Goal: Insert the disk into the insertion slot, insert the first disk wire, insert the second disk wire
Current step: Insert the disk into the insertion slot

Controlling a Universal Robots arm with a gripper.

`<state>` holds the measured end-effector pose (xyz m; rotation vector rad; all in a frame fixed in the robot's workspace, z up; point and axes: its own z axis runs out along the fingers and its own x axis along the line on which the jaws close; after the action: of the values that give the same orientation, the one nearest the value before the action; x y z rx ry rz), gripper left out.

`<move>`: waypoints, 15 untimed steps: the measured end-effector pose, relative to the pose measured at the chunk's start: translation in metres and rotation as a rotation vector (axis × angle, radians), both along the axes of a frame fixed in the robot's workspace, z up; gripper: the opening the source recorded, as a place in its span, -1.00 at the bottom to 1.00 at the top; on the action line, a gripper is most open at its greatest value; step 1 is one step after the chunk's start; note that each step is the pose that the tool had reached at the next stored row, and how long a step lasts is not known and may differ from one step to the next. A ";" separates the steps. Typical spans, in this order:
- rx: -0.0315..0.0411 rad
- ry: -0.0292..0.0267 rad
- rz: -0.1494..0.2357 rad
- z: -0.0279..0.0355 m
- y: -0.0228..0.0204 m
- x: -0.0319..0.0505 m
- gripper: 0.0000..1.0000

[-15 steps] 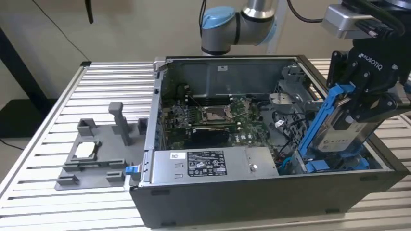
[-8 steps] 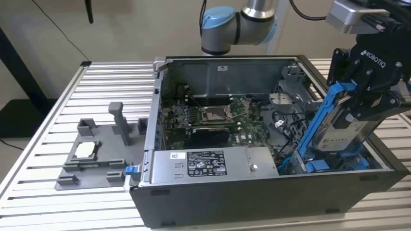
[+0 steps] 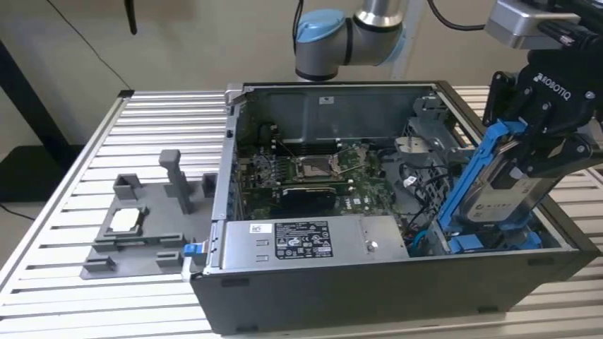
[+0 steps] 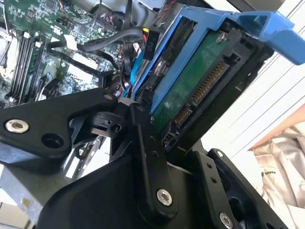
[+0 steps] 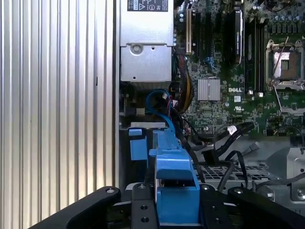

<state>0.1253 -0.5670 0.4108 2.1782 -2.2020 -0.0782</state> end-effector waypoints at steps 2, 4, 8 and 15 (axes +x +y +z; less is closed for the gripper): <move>-0.0001 0.0009 0.000 -0.0016 0.0000 0.0002 -0.35; -0.0001 0.0027 0.000 -0.0036 0.0000 0.0003 -0.35; 0.0006 0.0217 0.000 -0.0046 0.0000 0.0030 -0.35; -0.0005 0.0613 0.000 0.0096 0.0000 0.0083 -0.35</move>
<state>0.1335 -0.5670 0.4204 2.1456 -2.1692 -0.1424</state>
